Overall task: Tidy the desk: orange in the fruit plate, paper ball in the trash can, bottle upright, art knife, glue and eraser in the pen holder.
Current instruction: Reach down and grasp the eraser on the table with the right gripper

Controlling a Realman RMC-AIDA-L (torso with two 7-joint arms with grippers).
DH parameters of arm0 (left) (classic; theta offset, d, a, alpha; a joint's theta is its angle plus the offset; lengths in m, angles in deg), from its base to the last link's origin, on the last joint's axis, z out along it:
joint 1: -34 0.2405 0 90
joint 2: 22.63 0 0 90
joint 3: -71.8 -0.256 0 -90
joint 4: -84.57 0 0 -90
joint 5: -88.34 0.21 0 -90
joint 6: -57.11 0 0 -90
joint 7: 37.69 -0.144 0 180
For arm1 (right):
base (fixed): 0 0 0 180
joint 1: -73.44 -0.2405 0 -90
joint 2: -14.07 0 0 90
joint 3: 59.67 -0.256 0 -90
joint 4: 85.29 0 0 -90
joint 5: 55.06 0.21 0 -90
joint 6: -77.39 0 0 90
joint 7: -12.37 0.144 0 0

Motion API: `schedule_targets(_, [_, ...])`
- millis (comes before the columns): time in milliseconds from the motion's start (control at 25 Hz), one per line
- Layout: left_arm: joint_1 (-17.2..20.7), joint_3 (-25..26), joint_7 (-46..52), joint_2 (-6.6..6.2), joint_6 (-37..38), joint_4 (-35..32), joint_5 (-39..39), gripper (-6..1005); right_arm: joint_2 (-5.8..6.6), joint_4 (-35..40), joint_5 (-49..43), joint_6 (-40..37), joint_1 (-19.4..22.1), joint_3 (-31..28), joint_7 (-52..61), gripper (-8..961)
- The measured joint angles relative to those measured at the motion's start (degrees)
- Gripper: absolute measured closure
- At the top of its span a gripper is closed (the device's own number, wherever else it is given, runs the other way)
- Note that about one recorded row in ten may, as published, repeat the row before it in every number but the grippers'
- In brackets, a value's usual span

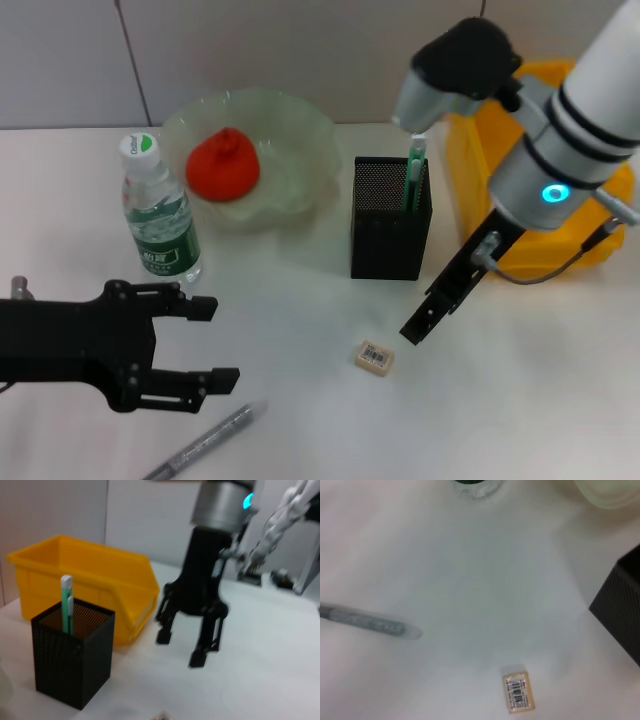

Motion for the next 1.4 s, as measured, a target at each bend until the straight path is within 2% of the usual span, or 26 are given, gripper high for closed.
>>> schedule_targets(200, [-0.25,0.10,-3.45,0.15,0.82,2.80,-0.38,187,-0.41,-4.49,0.64,5.20,-1.94,4.50,0.57,154])
schedule_targets(280, [-0.25,0.01,-3.86,0.19,0.76,3.10,-0.38,187,-0.48,-5.17,1.76,7.37,-2.18,7.99,1.09,154])
schedule_targets(360, [-0.26,0.18,-4.05,0.19,0.68,3.60,-0.52,187,-0.53,-5.85,2.64,10.22,-2.72,14.25,2.81,154])
schedule_targets(400, [-0.29,0.33,-4.07,0.17,0.66,3.84,-0.63,187,-0.53,-5.85,2.64,10.22,-2.72,14.25,2.81,154])
schedule_targets(640, [-0.39,0.51,-4.10,0.25,0.20,4.32,-0.75,186,-0.62,-6.80,3.18,14.84,-3.83,23.64,6.67,154])
schedule_targets(920, [-0.32,0.49,-4.12,0.32,-0.60,4.46,-0.83,186,-0.62,-7.22,5.67,17.84,-4.21,26.77,7.05,154])
schedule_targets(1160, [-0.58,0.48,-4.20,0.30,-1.34,5.04,-0.87,186,-0.62,-10.43,7.40,20.21,-5.20,29.86,7.09,154])
schedule_targets(1400, [-0.84,0.48,-4.05,0.30,-2.10,5.24,-0.90,187,-0.62,-10.57,7.97,20.50,-5.24,30.44,7.17,169])
